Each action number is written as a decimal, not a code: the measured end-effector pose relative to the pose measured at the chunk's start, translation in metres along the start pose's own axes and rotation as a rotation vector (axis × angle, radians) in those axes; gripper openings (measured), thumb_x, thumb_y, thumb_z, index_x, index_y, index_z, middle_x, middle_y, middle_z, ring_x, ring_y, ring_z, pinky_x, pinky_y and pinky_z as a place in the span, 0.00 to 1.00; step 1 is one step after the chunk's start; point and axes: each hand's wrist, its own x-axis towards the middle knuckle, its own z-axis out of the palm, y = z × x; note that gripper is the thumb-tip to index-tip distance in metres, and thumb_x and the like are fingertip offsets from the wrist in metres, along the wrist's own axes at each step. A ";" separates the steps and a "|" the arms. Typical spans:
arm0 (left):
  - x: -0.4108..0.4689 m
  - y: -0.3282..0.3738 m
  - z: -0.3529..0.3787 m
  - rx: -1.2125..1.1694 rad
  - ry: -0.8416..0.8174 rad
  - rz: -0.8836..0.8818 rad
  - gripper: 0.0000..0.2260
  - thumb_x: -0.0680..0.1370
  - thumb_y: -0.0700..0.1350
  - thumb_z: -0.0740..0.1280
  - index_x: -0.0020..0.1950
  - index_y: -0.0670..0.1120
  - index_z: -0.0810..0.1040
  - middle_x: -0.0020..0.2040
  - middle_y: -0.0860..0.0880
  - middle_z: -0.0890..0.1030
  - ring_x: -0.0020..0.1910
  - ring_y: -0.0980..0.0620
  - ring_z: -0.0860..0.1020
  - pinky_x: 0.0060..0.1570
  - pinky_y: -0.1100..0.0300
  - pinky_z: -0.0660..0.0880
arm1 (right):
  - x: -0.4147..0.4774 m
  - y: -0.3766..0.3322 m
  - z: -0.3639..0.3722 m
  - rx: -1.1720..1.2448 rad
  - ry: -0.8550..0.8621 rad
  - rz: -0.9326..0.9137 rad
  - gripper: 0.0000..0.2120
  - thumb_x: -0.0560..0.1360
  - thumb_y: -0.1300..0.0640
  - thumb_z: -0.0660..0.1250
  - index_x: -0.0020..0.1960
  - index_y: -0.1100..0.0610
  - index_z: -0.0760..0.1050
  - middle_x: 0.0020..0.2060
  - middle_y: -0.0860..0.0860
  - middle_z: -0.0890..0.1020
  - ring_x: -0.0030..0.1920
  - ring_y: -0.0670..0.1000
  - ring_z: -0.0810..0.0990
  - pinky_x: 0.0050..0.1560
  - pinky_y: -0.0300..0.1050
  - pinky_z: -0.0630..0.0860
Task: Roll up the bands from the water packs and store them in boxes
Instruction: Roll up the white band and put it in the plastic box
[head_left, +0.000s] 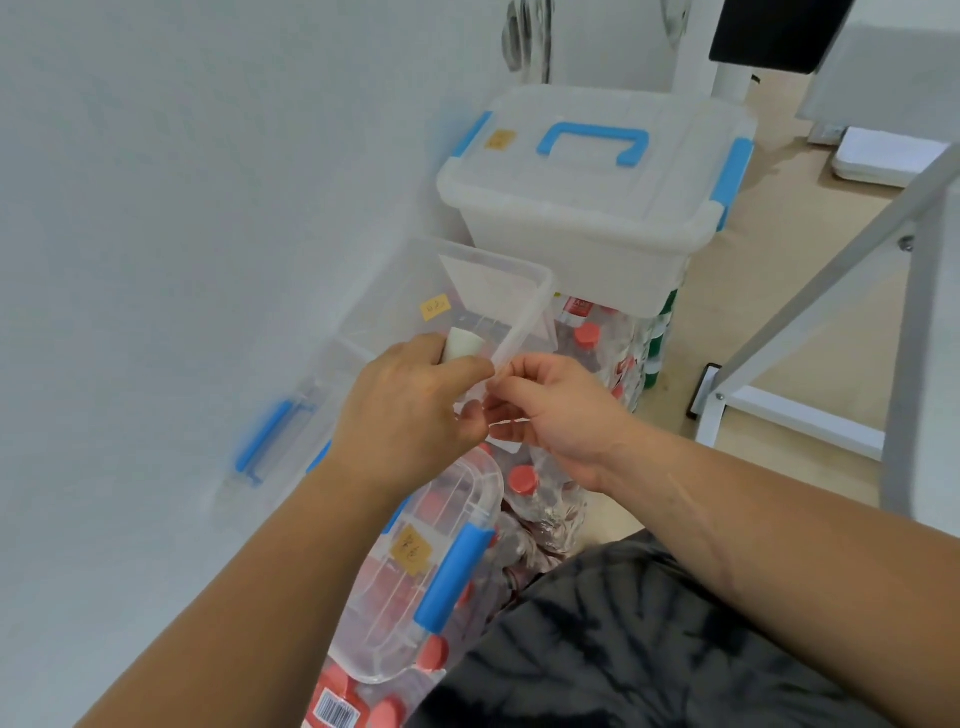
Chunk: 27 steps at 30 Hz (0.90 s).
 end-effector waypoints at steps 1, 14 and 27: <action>-0.001 0.000 0.000 -0.002 0.012 0.008 0.14 0.66 0.44 0.73 0.51 0.50 0.85 0.38 0.46 0.79 0.34 0.43 0.77 0.33 0.53 0.77 | 0.000 0.001 0.000 0.003 0.004 -0.002 0.04 0.79 0.61 0.68 0.49 0.62 0.77 0.40 0.58 0.83 0.43 0.55 0.83 0.52 0.56 0.83; -0.002 -0.013 -0.013 -0.158 0.140 0.025 0.14 0.66 0.45 0.75 0.51 0.49 0.86 0.42 0.48 0.82 0.38 0.48 0.79 0.38 0.53 0.79 | -0.001 0.006 -0.005 -0.109 0.092 0.019 0.04 0.77 0.63 0.68 0.50 0.64 0.80 0.40 0.58 0.85 0.40 0.53 0.85 0.45 0.47 0.82; -0.010 -0.018 -0.003 -0.107 0.263 0.096 0.12 0.69 0.43 0.75 0.52 0.47 0.86 0.44 0.45 0.82 0.39 0.45 0.79 0.35 0.52 0.79 | -0.005 -0.004 -0.001 -0.204 0.207 0.002 0.09 0.74 0.62 0.74 0.52 0.61 0.77 0.44 0.60 0.85 0.37 0.51 0.85 0.28 0.34 0.73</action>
